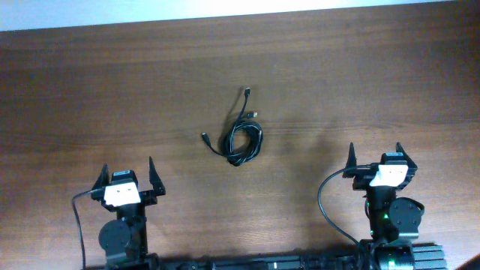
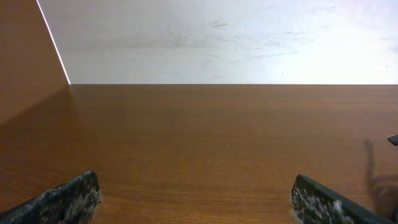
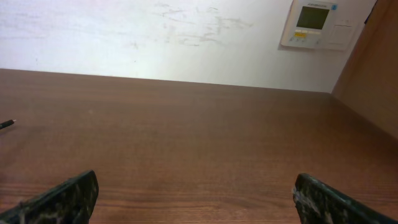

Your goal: Untangle cables

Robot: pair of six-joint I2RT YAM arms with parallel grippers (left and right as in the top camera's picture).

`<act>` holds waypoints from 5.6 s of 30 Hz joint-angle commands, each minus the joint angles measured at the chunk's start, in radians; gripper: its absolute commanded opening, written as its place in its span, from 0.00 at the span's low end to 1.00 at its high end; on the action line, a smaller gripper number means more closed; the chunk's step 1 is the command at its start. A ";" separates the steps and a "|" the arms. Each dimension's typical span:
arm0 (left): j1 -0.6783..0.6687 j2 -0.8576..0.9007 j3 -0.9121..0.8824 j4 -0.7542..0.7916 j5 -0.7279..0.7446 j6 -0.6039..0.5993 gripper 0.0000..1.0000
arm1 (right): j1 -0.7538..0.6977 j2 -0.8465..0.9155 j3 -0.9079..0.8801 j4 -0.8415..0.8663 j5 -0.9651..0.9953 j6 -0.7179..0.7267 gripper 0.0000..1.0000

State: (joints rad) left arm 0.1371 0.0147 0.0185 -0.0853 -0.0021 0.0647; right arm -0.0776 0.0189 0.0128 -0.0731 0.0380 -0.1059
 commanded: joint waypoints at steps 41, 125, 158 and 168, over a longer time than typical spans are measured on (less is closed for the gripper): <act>0.005 0.014 0.034 0.024 0.160 -0.057 0.99 | 0.053 -0.015 -0.007 -0.002 0.017 0.002 0.99; -0.631 2.129 1.598 -0.937 -0.032 -0.638 0.00 | 0.053 -0.015 -0.007 -0.002 0.017 0.002 0.99; -0.488 1.963 1.634 -0.880 0.307 -0.674 0.00 | 0.051 0.802 0.740 -0.428 -0.522 0.530 0.99; -0.534 1.914 1.634 -0.873 0.362 -0.812 0.00 | 0.157 1.293 0.740 -0.174 -0.916 0.542 0.99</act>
State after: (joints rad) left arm -0.3790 1.9869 1.6295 -0.9596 0.3222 -0.7052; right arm 0.0204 1.2335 0.7433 -0.3332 -0.7582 0.4397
